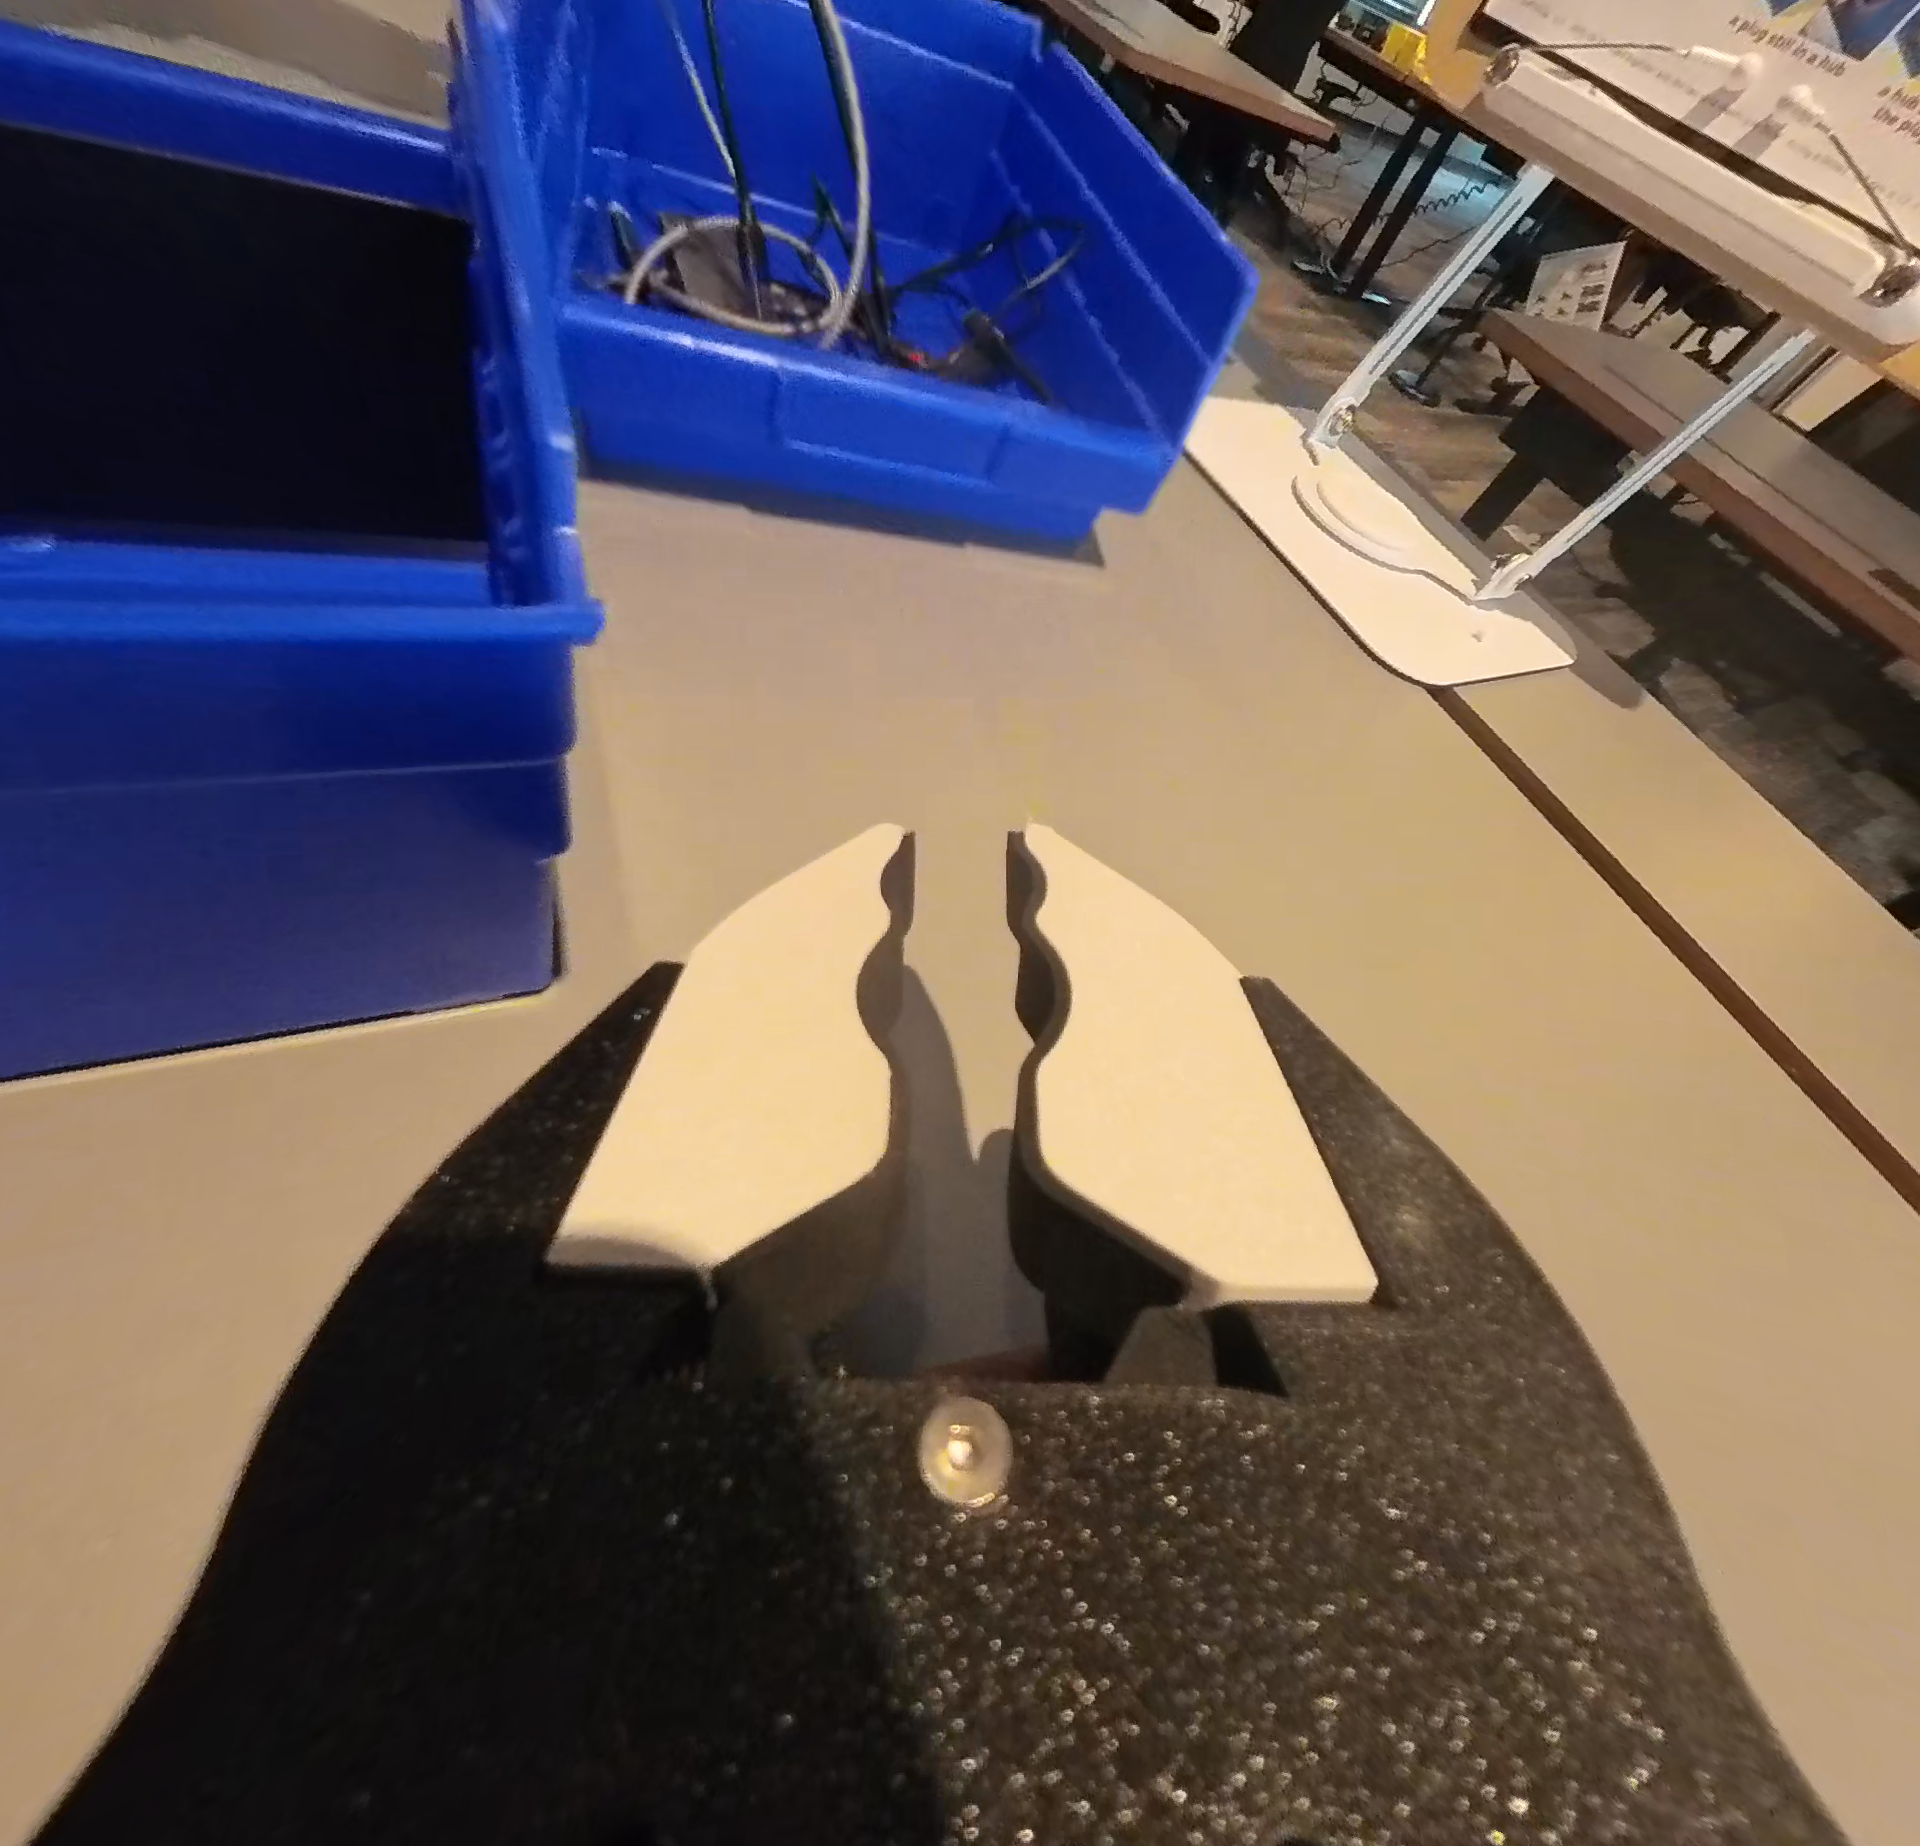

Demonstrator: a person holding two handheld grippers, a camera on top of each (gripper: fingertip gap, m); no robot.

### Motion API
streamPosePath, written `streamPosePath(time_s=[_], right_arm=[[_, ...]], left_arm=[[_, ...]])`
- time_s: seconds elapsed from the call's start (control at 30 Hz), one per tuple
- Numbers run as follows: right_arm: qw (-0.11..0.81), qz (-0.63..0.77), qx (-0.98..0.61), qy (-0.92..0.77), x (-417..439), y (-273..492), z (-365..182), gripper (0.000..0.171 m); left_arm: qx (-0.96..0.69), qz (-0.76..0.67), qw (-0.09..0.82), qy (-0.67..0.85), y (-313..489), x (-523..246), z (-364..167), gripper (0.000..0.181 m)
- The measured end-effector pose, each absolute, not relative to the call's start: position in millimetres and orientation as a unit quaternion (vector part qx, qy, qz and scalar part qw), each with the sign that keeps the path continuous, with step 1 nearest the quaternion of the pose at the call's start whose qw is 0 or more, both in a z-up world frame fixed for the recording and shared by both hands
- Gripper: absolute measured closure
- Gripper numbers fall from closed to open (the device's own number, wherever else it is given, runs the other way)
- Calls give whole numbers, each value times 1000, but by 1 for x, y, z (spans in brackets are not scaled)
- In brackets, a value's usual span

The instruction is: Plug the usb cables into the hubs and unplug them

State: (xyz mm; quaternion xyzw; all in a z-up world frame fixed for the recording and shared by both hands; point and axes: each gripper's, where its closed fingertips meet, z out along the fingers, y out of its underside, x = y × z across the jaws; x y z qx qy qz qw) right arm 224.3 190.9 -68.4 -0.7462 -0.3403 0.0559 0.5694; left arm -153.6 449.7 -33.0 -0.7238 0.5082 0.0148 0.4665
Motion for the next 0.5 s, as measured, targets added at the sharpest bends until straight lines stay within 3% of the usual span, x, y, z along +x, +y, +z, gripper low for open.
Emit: streamPosePath(time_s=[0.17,0.3,0.37,0.5], right_arm=[[563,49,-750,-344,224,192,-71,155],[557,43,-754,-345,224,193,-74,155],[557,41,-755,-344,224,194,-74,155],[553,34,-756,-348,224,193,-76,155]], left_arm=[[-715,145,541,418,483,-208,-16,181],[-585,-53,612,529,413,-123,15,181],[-514,-153,585,608,359,-81,14,168],[-473,-183,533,678,315,-44,-4,158]])
